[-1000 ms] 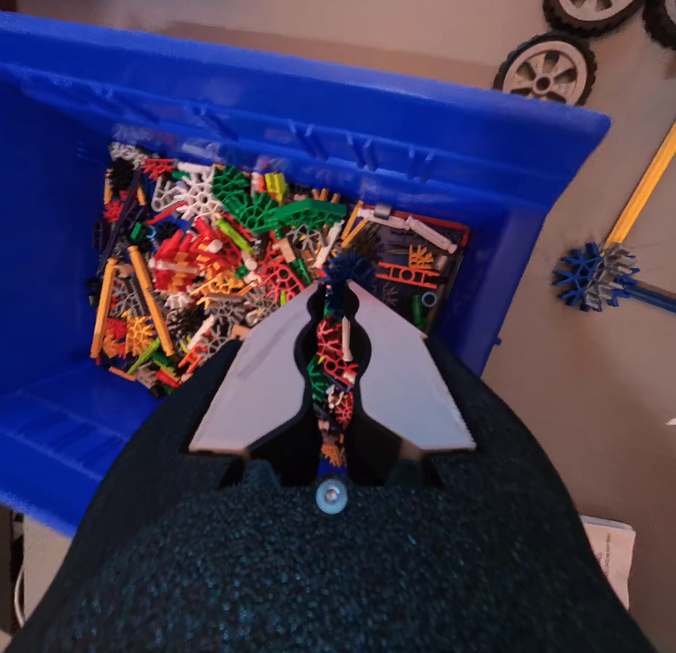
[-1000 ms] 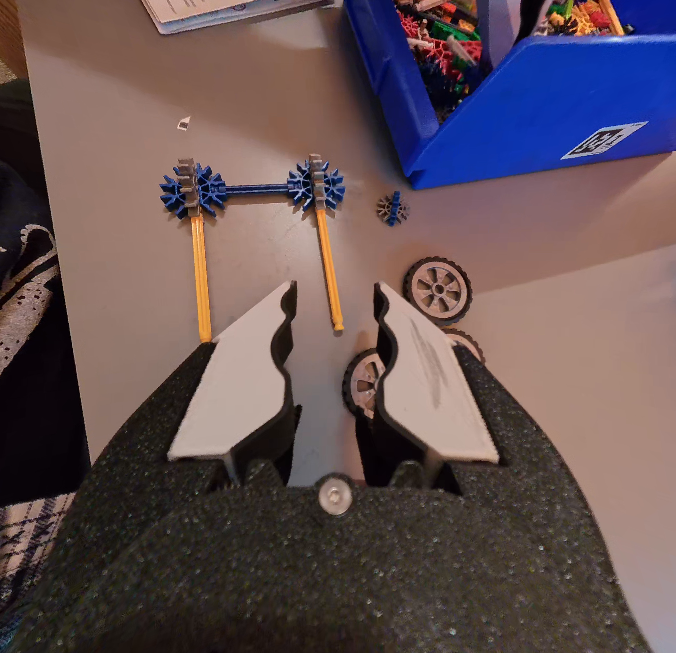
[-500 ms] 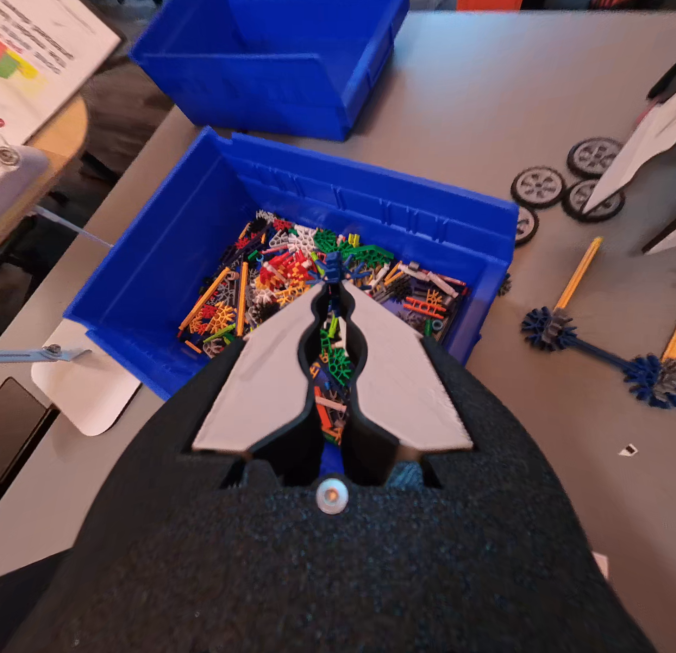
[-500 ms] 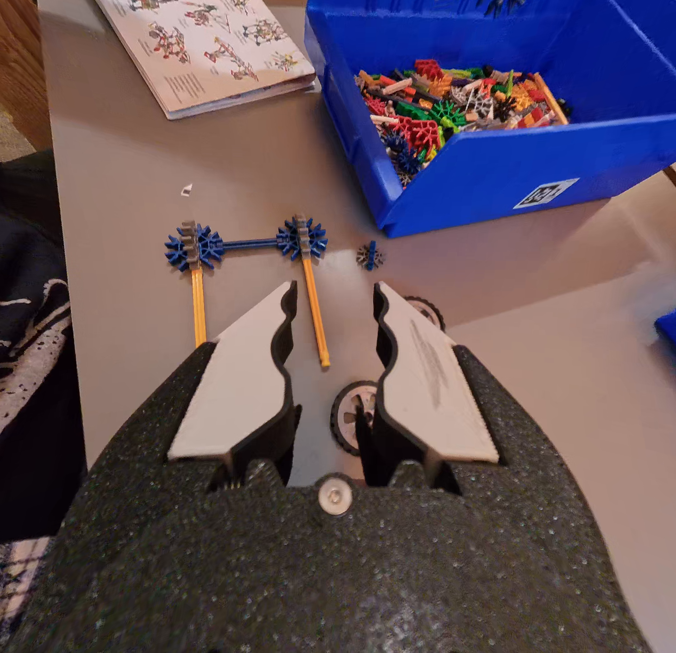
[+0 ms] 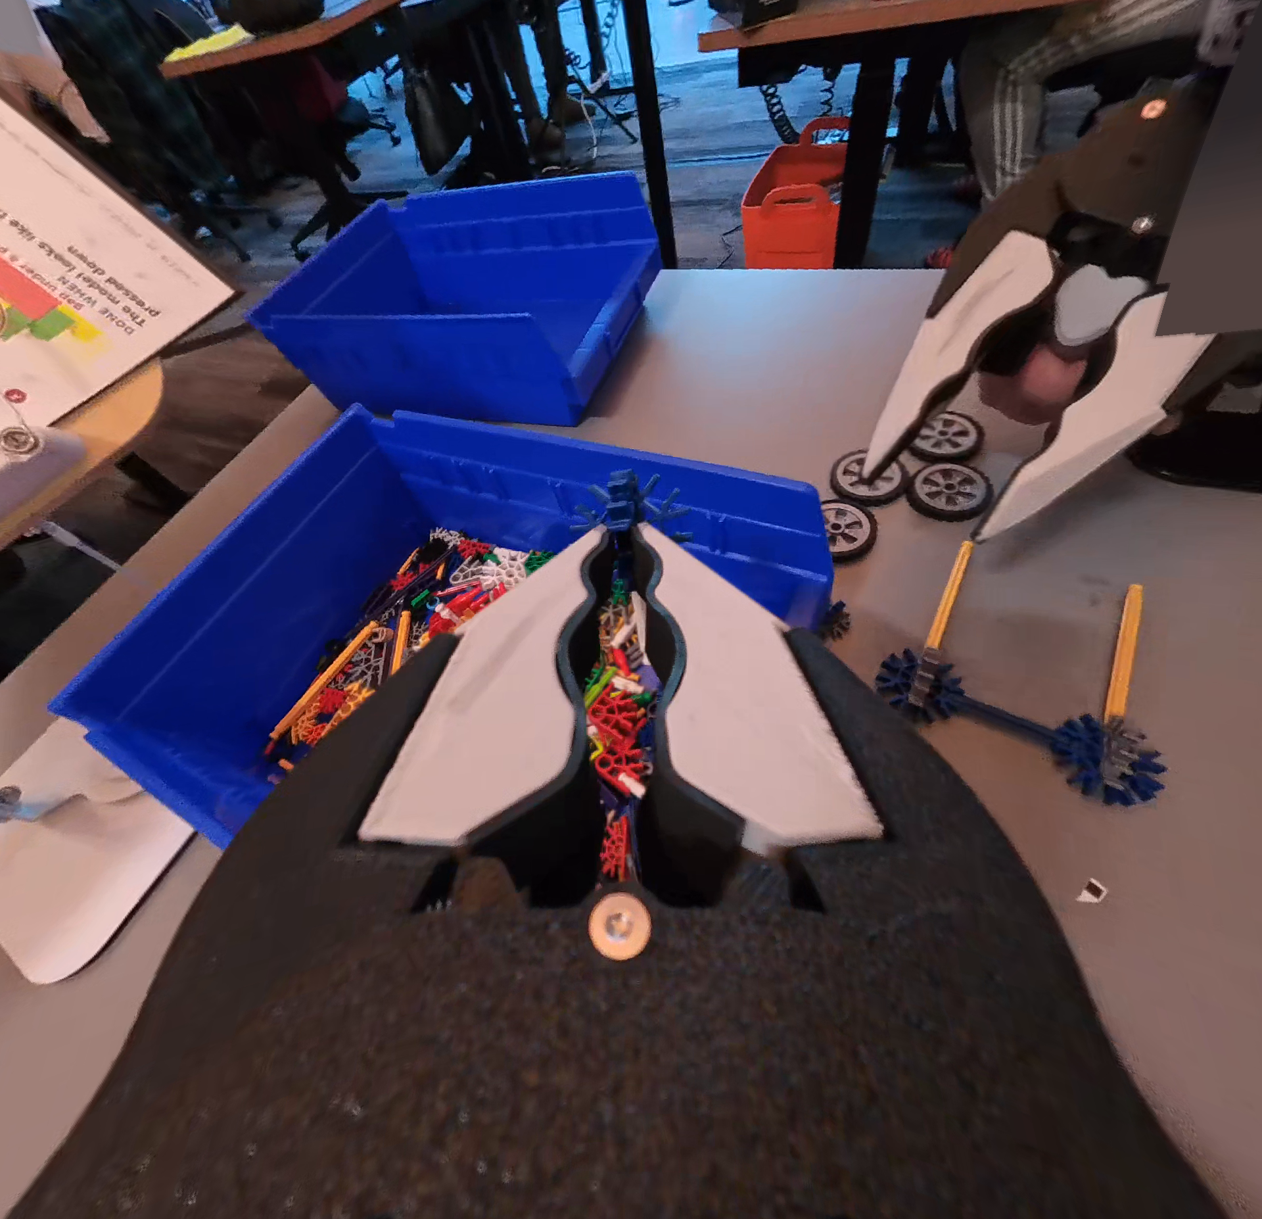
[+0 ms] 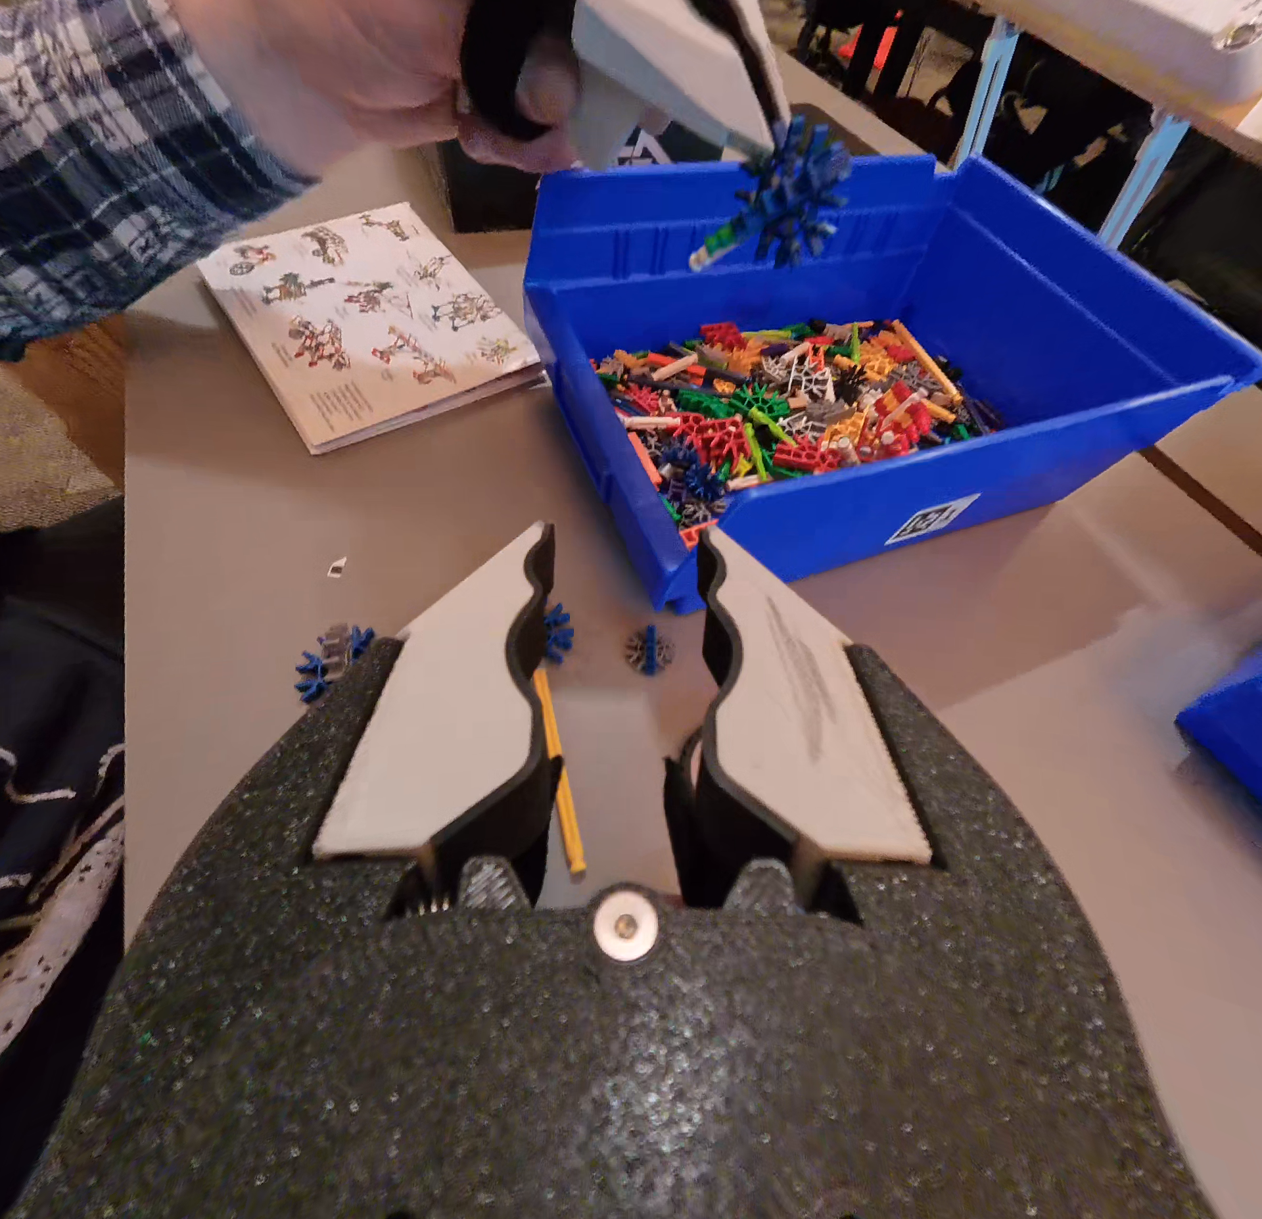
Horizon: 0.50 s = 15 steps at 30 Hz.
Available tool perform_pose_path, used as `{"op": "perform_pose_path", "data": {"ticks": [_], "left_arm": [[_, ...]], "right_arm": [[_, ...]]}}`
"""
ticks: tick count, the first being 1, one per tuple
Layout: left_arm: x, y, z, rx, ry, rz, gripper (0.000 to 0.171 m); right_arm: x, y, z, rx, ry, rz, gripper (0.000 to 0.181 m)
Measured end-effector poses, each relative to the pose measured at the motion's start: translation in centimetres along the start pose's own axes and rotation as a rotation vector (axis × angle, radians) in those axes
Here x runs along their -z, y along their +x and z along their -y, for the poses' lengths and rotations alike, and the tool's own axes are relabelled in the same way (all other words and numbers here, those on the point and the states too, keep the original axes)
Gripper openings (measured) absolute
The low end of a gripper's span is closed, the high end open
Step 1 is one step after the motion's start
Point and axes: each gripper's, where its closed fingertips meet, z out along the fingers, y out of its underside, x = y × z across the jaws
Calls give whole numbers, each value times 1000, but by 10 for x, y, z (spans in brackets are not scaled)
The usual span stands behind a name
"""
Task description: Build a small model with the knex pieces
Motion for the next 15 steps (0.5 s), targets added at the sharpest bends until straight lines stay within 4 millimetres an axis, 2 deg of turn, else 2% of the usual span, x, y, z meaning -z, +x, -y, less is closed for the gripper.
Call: {"op": "perform_pose_path", "data": {"ticks": [6,10,15], "left_arm": [[-2,22,12,-5,94,-54,2],[-3,36,20,45,176,-122,2],[0,53,31,81,284,-221,1]], "right_arm": [[-11,6,25,-12,72,-16,41],[-18,12,44,-72,139,-25,45],[-28,14,58,-176,205,34,51]]}}
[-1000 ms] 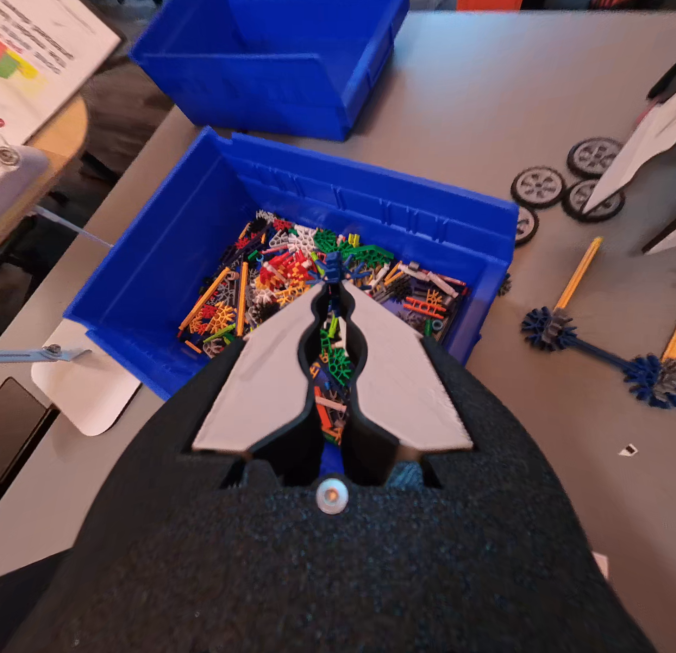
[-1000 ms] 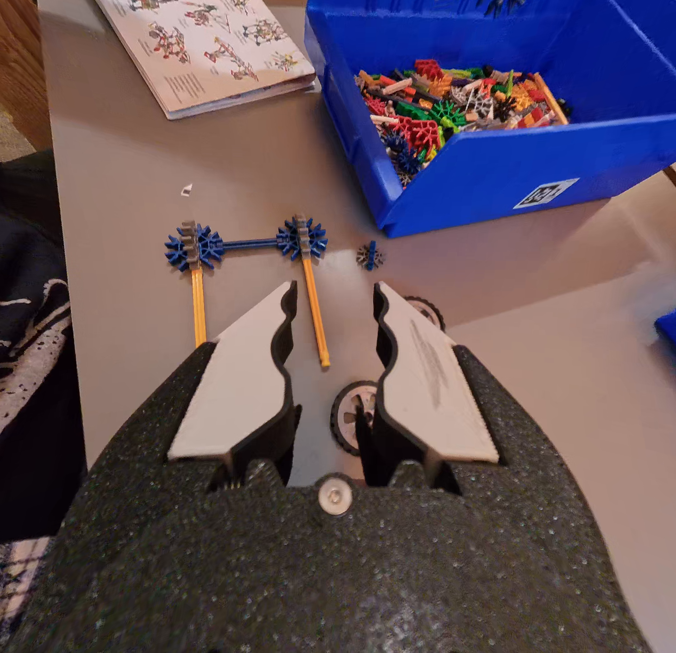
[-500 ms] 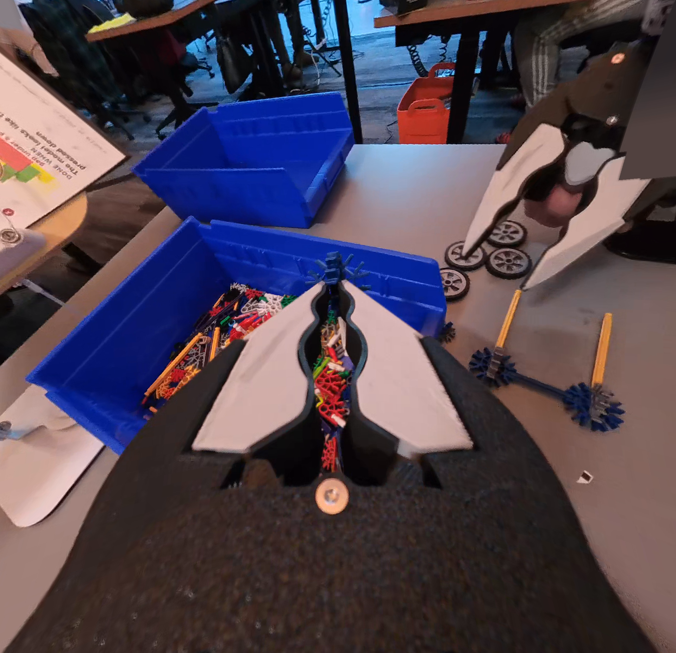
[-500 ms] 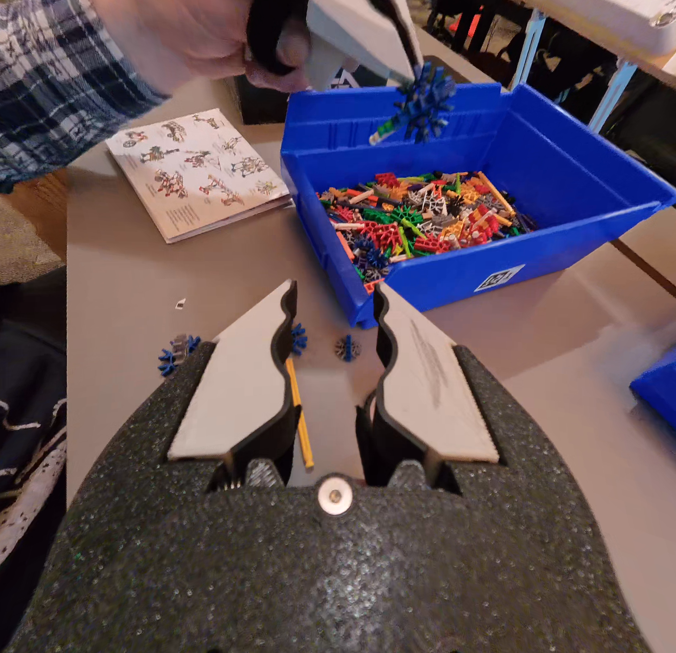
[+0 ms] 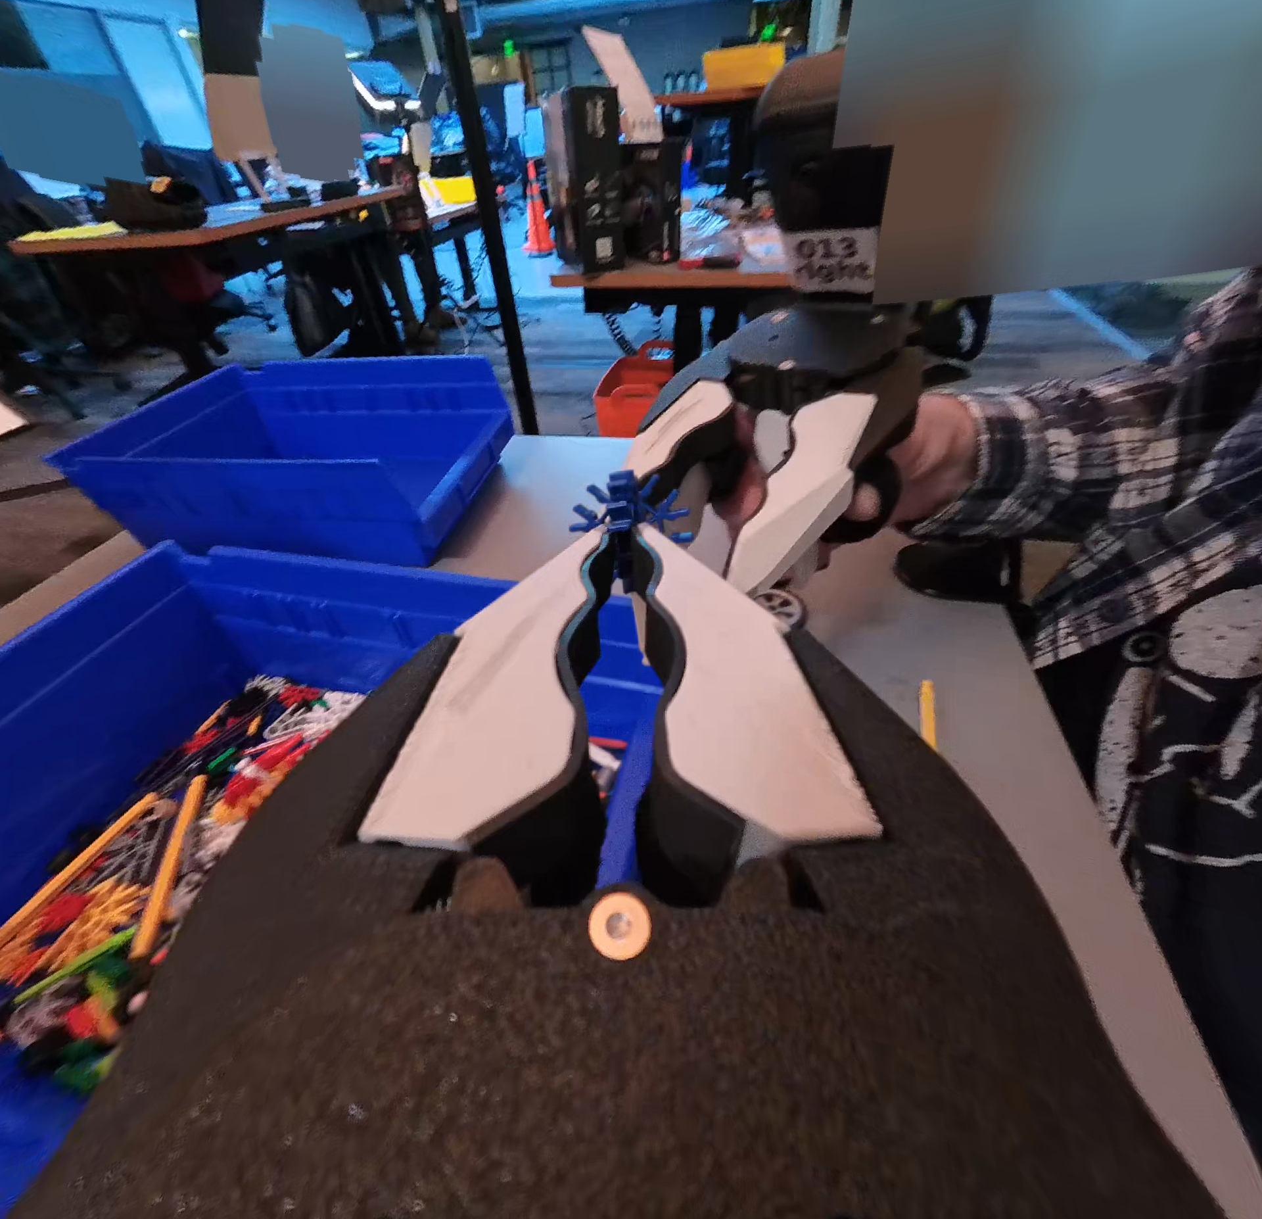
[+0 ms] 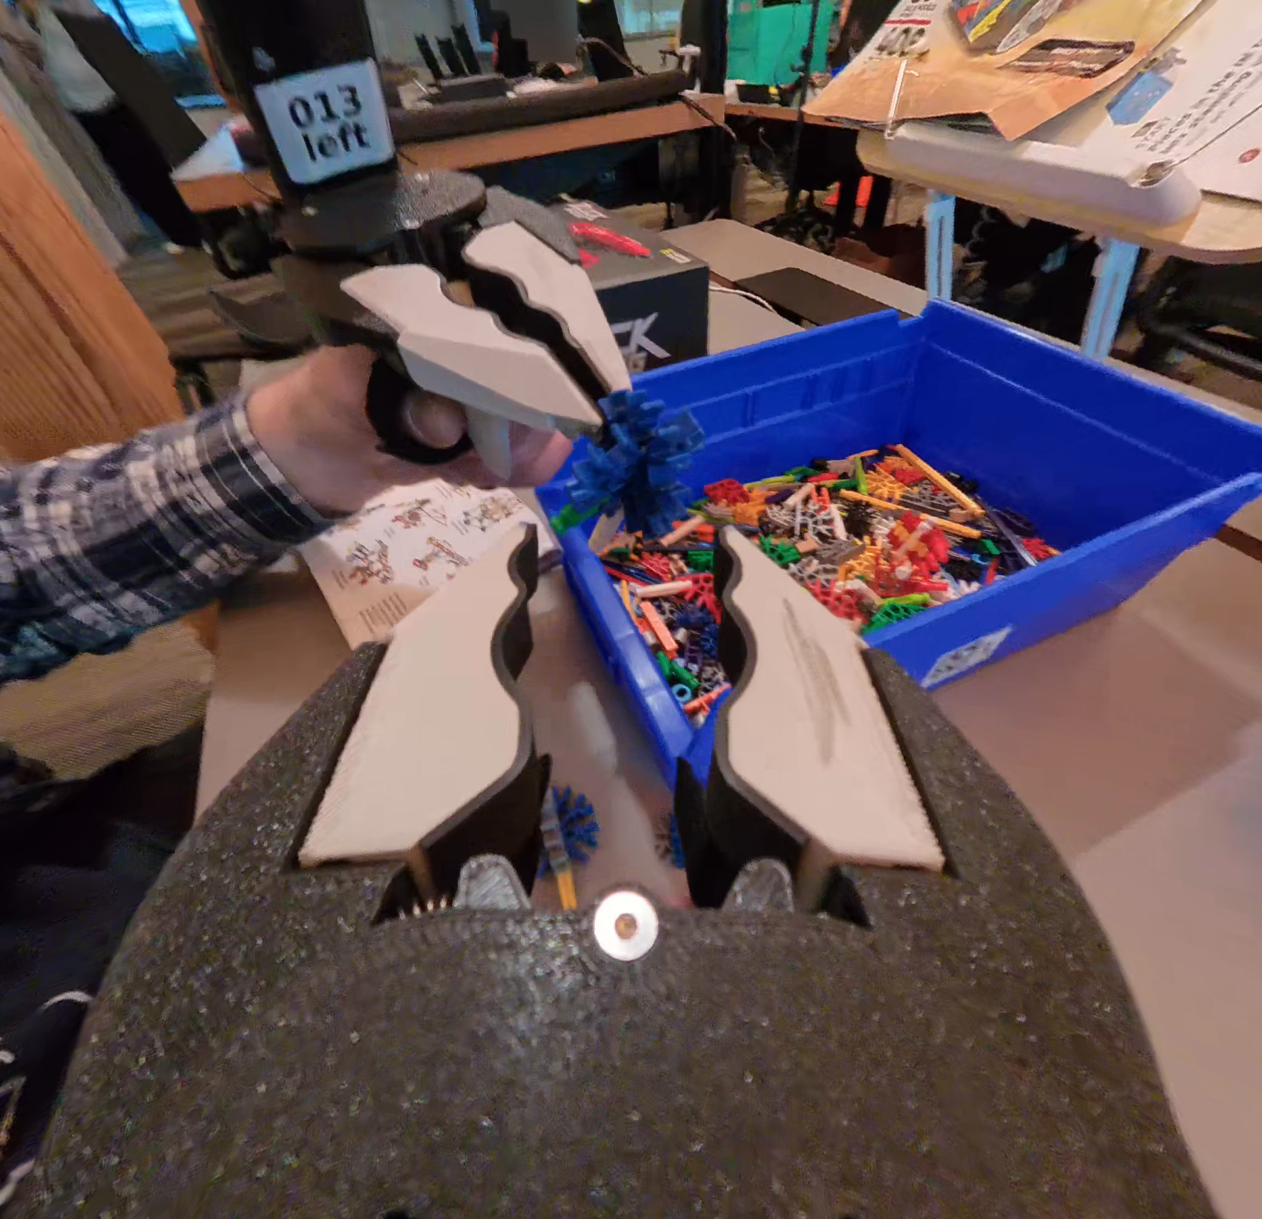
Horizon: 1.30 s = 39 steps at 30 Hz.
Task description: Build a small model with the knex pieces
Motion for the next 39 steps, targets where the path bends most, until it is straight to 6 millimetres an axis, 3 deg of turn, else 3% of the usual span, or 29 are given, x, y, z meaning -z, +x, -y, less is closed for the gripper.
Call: {"op": "perform_pose_path", "data": {"ticks": [4,6,9,16,23,27,33,39], "left_arm": [[-2,12,7,58,77,-82,2],[-2,15,10,70,110,-94,3],[1,20,10,91,140,-123,3],[6,23,-7,79,69,-84,6],[12,27,-17,68,-2,-9,29],[6,33,-27,80,-51,18,36],[-4,45,-40,105,-91,-14,30],[-3,47,-41,137,-75,-30,25]], "right_arm": [[-8,-10,9,-76,58,95,56],[-9,-15,10,-83,77,123,44],[-7,-19,11,-45,95,128,42],[-10,-15,-1,180,8,-16,42],[-8,-3,-16,485,-119,-196,42],[-10,-6,-25,618,-166,-238,42],[-14,-13,-34,779,-210,-278,42],[-13,-11,-35,811,-222,-299,42]]}}
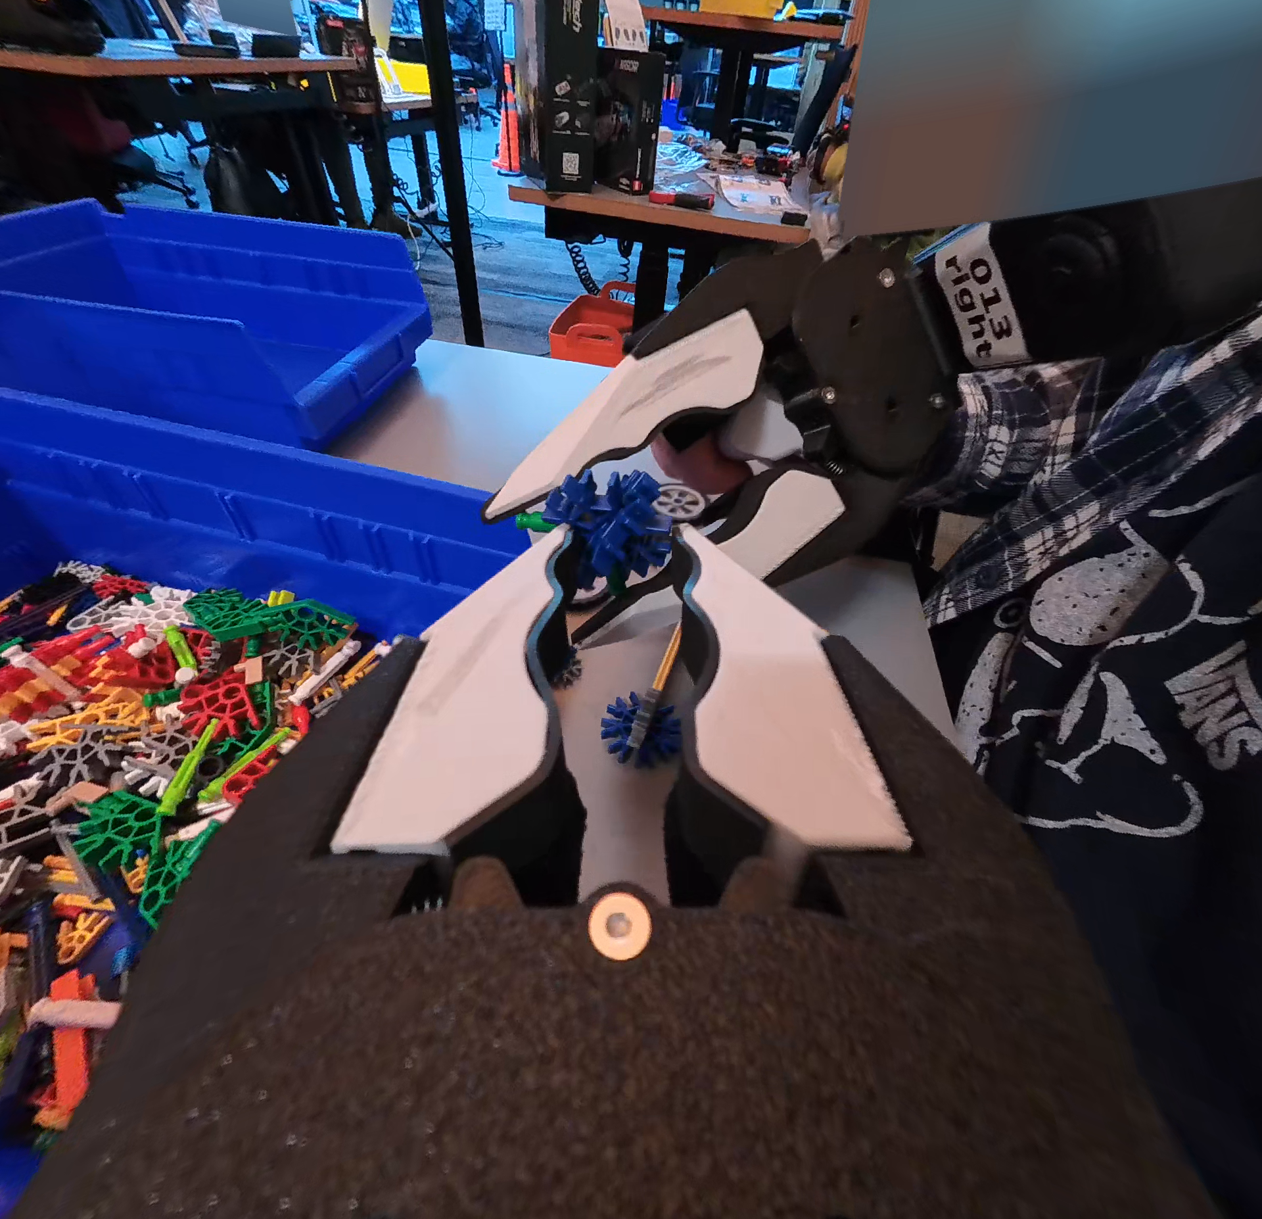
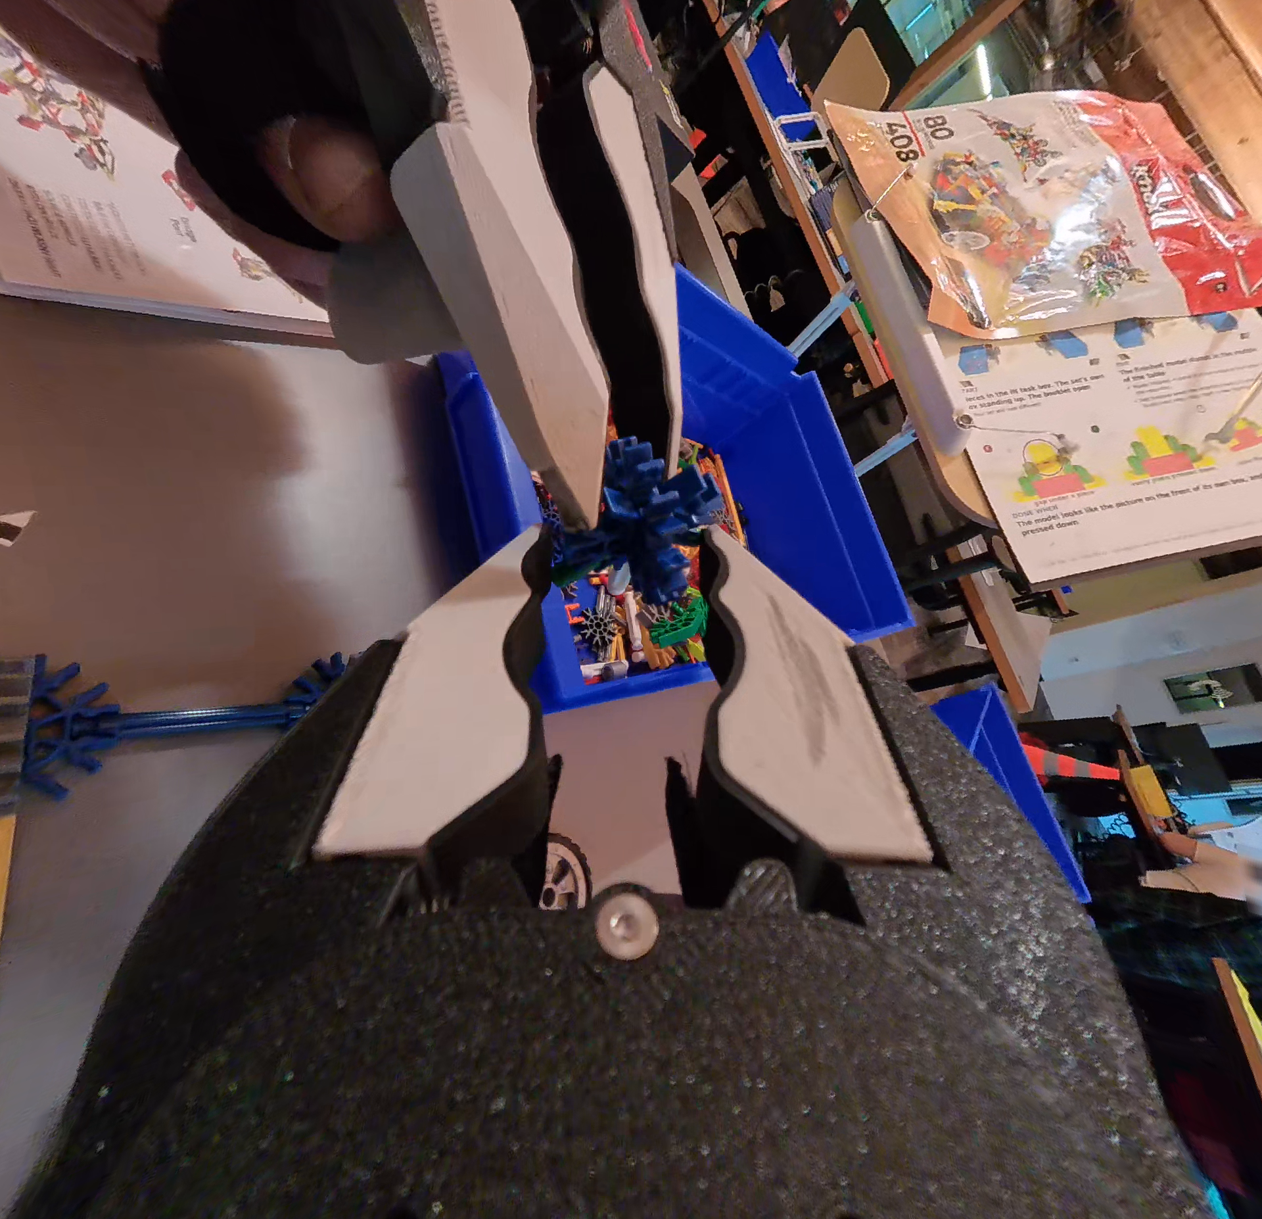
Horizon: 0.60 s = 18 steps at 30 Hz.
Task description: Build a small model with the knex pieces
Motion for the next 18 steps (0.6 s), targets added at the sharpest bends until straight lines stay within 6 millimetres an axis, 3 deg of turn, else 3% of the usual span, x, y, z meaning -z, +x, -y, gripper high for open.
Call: {"op": "perform_pose_path", "data": {"ticks": [6,13,18], "left_arm": [[7,3,6,108,91,-80,24],[27,9,22,301,291,-275,22],[20,23,11,222,198,-262,21]], "right_arm": [[3,-1,7,-69,45,39,41],[18,5,30,-285,207,128,37],[26,-6,42,-279,267,203,45]]}}
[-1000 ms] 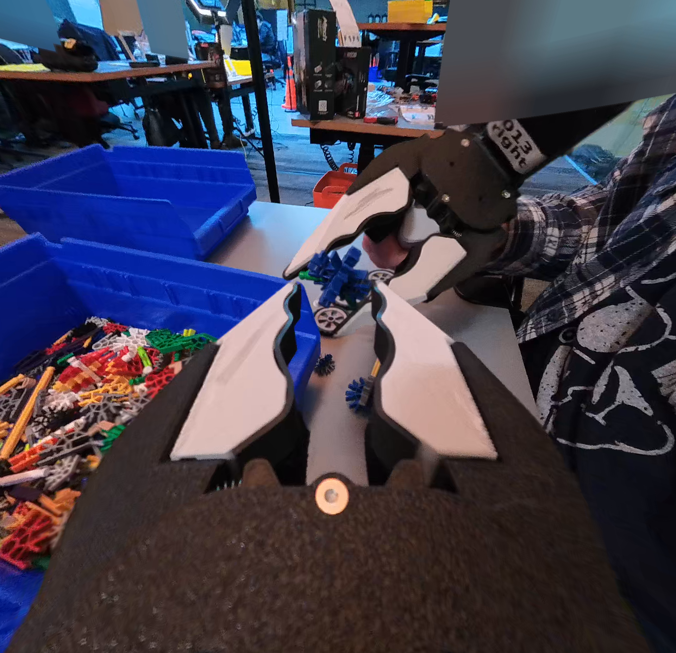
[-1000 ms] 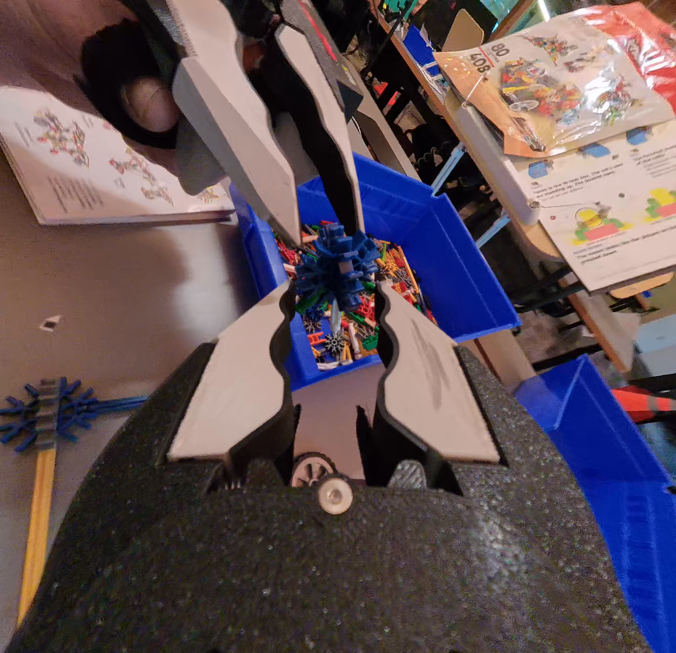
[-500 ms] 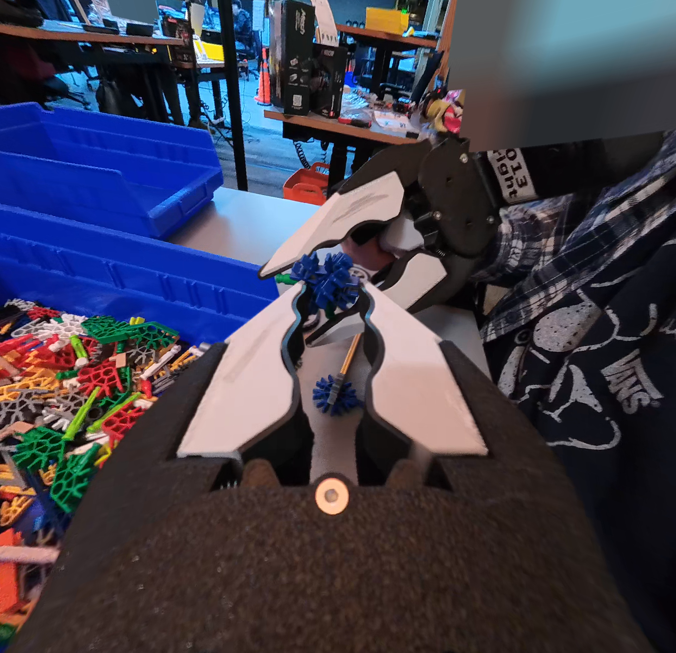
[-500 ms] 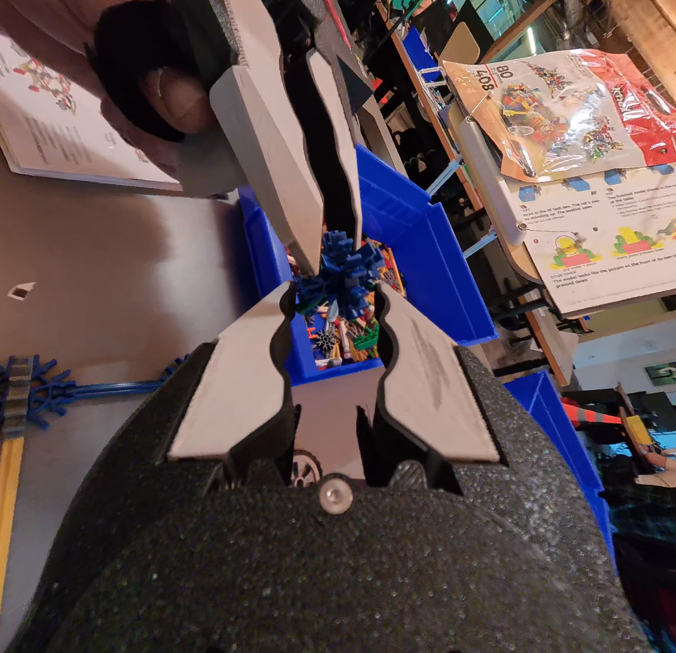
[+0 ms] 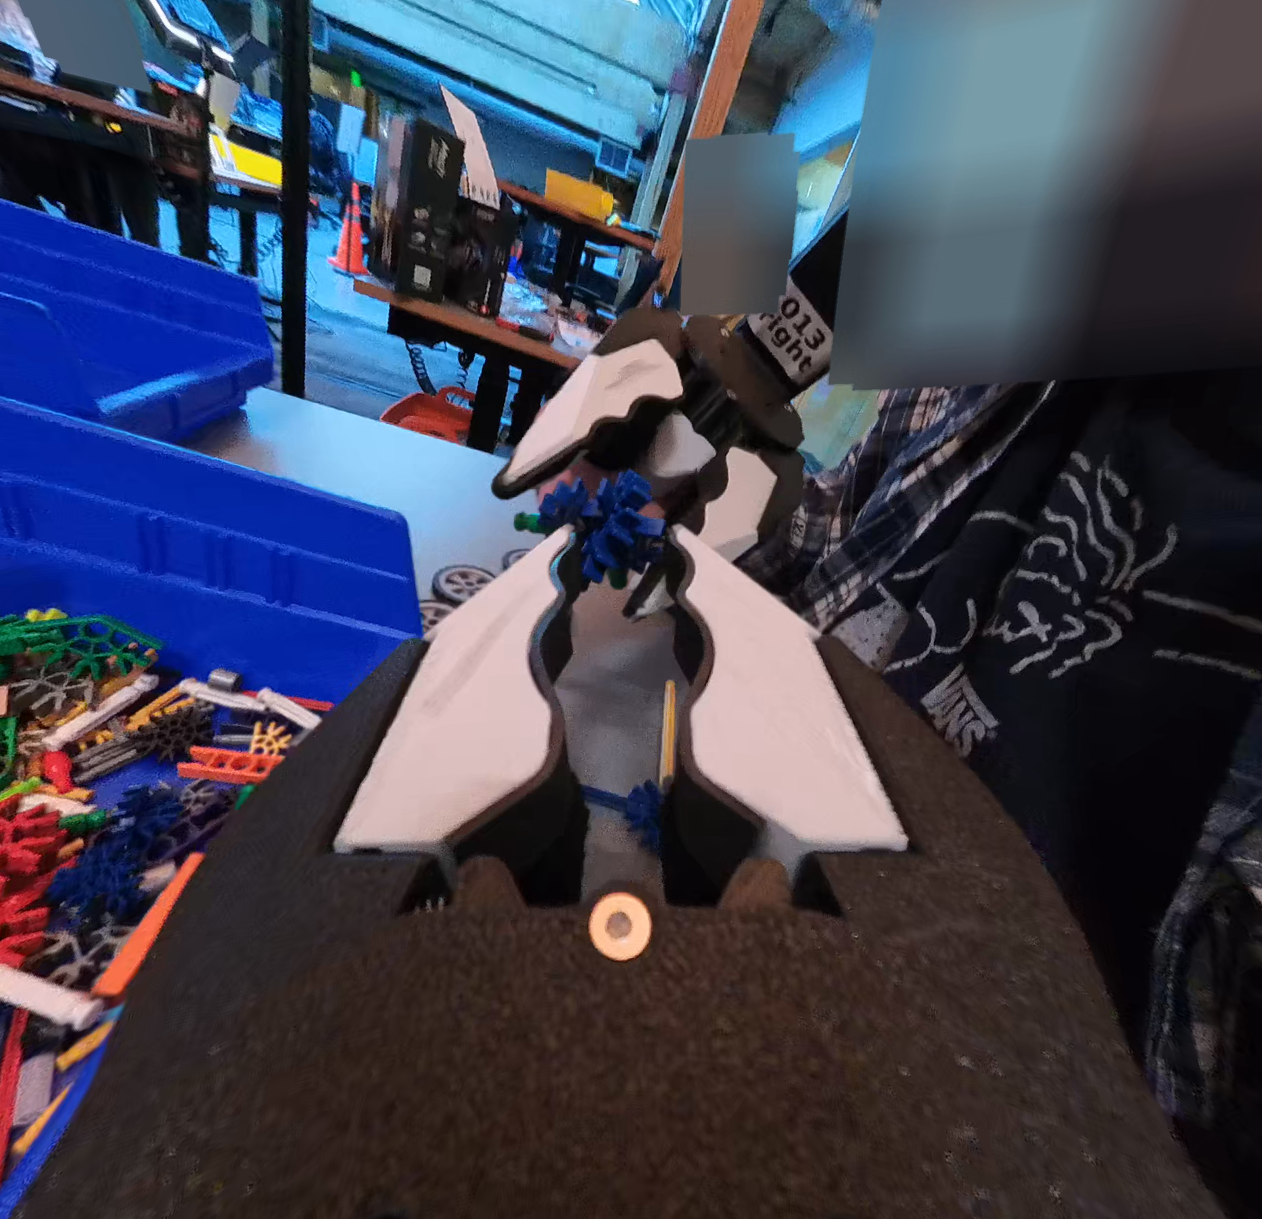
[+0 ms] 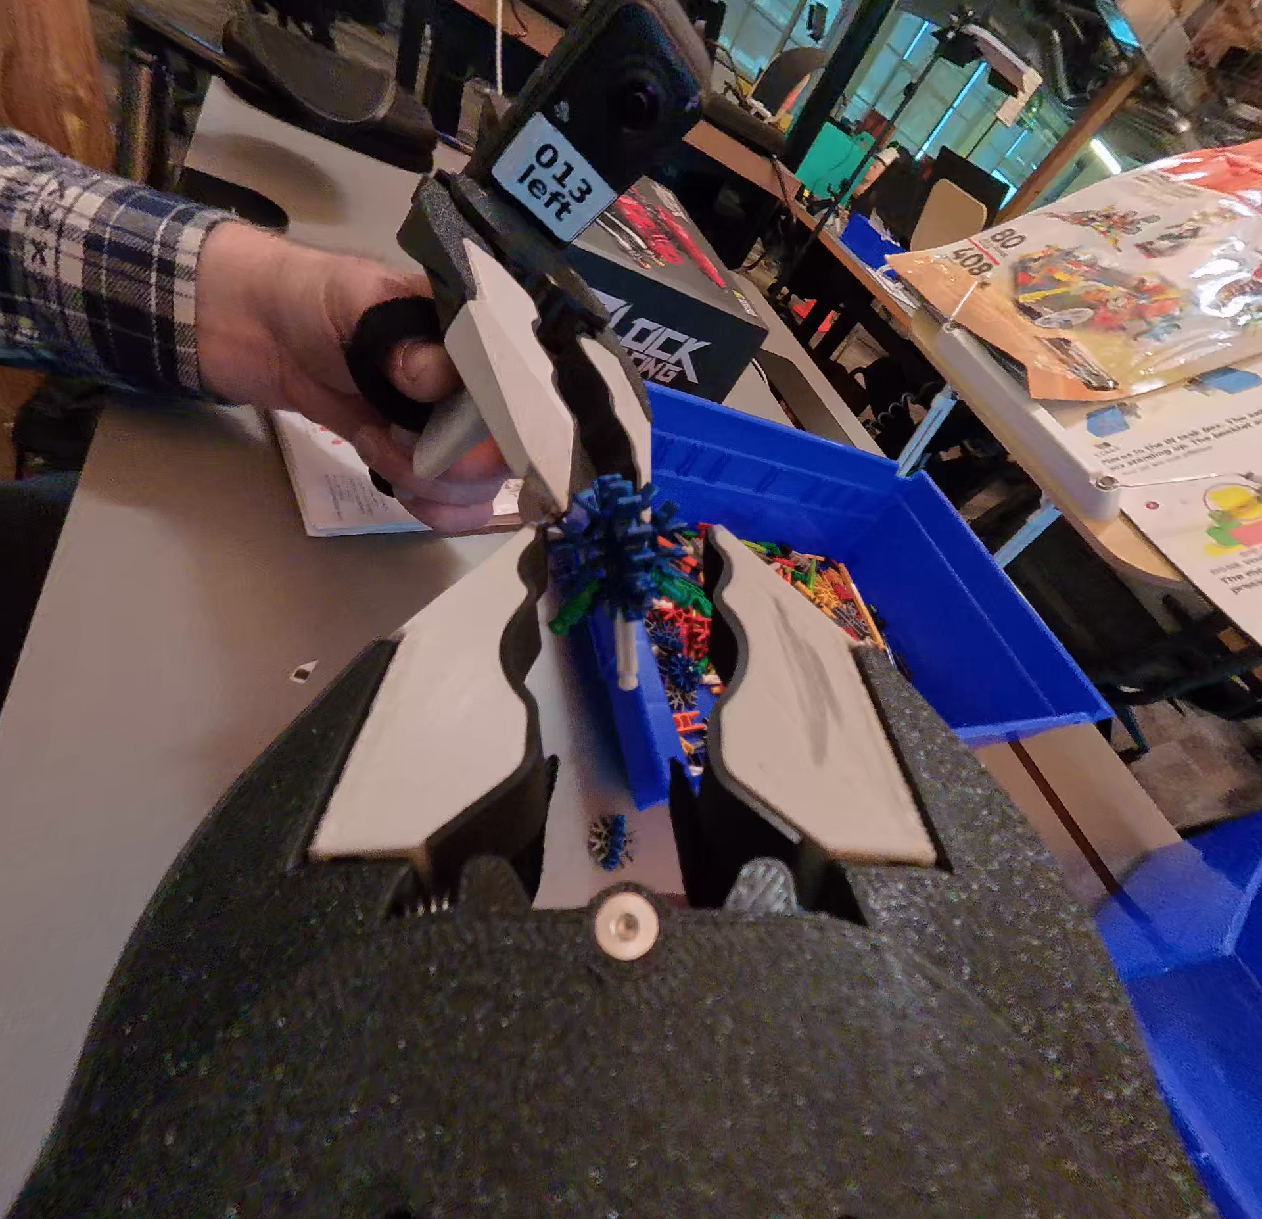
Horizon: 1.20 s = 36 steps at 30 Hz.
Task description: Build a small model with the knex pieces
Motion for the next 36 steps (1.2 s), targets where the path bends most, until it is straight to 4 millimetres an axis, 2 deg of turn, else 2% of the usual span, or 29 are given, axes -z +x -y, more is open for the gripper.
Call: {"op": "perform_pose_path", "data": {"ticks": [4,11,14,19,22,25,28,31,34,36], "left_arm": [[1,2,-9,-3,-24,5,21],[3,12,-8,-8,-1,-43,21],[4,13,-9,2,7,-62,21],[4,3,-5,13,26,-7,23],[9,-3,1,9,45,43,34],[3,-11,-4,-15,-5,127,46],[-6,-18,-8,-23,-27,192,48],[-13,-17,-11,-25,-46,201,47],[-19,-19,-16,-40,-75,234,33],[-20,-20,-16,-32,-69,239,32]], "right_arm": [[-3,-10,-7,39,-33,31,41],[0,-17,0,-21,17,81,44],[-1,-19,-2,14,7,77,42],[-2,-11,-9,62,-49,33,41],[-1,2,-18,154,-110,-42,41],[-1,7,-20,222,-139,-80,41],[-3,7,-23,298,-166,-110,41],[-5,3,-24,361,-179,-117,41],[-6,0,-24,387,-184,-118,41],[-6,0,-25,399,-192,-123,41]]}}
